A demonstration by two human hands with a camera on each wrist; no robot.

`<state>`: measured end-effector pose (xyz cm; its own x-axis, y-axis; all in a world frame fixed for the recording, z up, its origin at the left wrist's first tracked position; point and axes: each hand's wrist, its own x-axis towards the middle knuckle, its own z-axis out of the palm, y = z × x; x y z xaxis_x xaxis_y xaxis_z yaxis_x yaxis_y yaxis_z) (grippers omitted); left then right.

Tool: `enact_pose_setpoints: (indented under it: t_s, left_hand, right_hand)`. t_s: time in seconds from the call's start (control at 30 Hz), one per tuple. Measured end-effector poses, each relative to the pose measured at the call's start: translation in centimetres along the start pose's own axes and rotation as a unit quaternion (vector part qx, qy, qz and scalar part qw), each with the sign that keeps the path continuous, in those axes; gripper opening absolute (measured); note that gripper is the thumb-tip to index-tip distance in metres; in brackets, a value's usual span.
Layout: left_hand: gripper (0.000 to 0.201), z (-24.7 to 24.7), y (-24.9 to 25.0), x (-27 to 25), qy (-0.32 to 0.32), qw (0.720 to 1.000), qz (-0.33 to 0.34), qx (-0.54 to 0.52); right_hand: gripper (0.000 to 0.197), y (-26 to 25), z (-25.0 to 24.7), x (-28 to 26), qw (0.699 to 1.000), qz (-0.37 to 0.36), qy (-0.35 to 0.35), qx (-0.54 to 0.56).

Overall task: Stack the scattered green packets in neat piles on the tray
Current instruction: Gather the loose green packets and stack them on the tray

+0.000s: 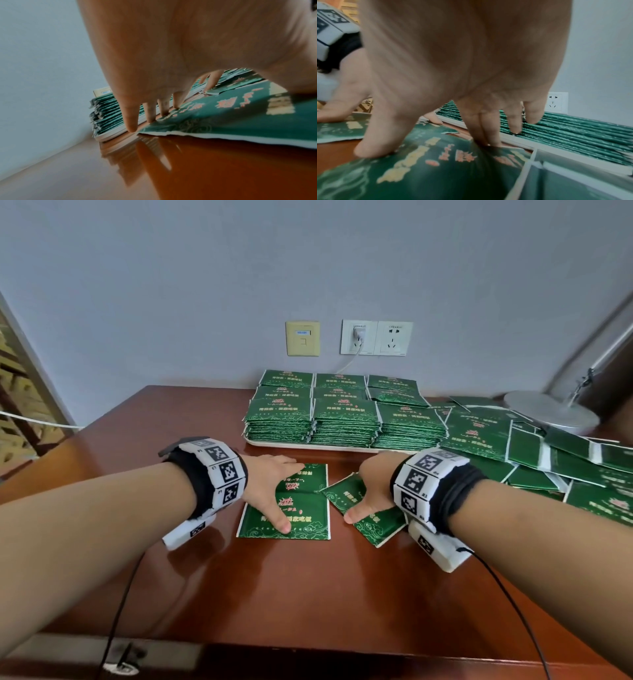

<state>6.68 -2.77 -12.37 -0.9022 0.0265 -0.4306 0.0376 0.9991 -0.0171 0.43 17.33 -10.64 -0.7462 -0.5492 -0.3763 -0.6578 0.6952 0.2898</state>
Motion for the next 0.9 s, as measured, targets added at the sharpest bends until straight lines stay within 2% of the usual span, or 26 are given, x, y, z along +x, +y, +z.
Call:
enact_pose_setpoints:
  t_s: [0.13,0.27,0.4,0.57,0.67,0.77,0.83,0.9]
  left_hand:
    - [0.127,-0.1,0.1,0.0,-0.006,1.0,-0.002,0.005]
    - [0.127,-0.1,0.2,-0.1,-0.007,1.0,-0.003,0.009]
    - [0.128,-0.1,0.0,0.1,-0.007,1.0,-0.006,0.008]
    - [0.127,0.1,-0.1,0.2,-0.001,1.0,0.0,0.001]
    - [0.124,0.2,-0.2,0.0,0.015,1.0,0.012,-0.009]
    - [0.113,0.2,-0.1,-0.4,0.059,0.998,0.022,-0.013]
    - [0.093,0.0,-0.2,-0.8,0.088,0.996,0.018,-0.012]
    - [0.063,-0.3,-0.4,-1.3,0.128,0.991,0.023,-0.025]
  right_hand:
    - [0.097,0.6,0.1,0.0,0.997,-0.075,-0.036,-0.007]
    - [0.106,1.3,0.3,-0.3,0.986,-0.135,-0.039,0.085]
    - [0.133,1.5,0.4,-0.4,0.987,-0.078,-0.035,0.139]
    - [0.143,1.1,0.5,0.2,0.99,-0.057,-0.058,0.113]
    - [0.134,0.9,-0.2,0.0,0.993,-0.068,-0.006,0.1]
    - [0.11,1.0,-0.8,0.0,0.989,-0.084,0.081,0.09]
    - [0.087,1.2,-1.1,0.2,0.985,-0.086,0.111,0.104]
    - [0.056,1.5,-1.6,0.3,0.978,-0.086,0.131,0.141]
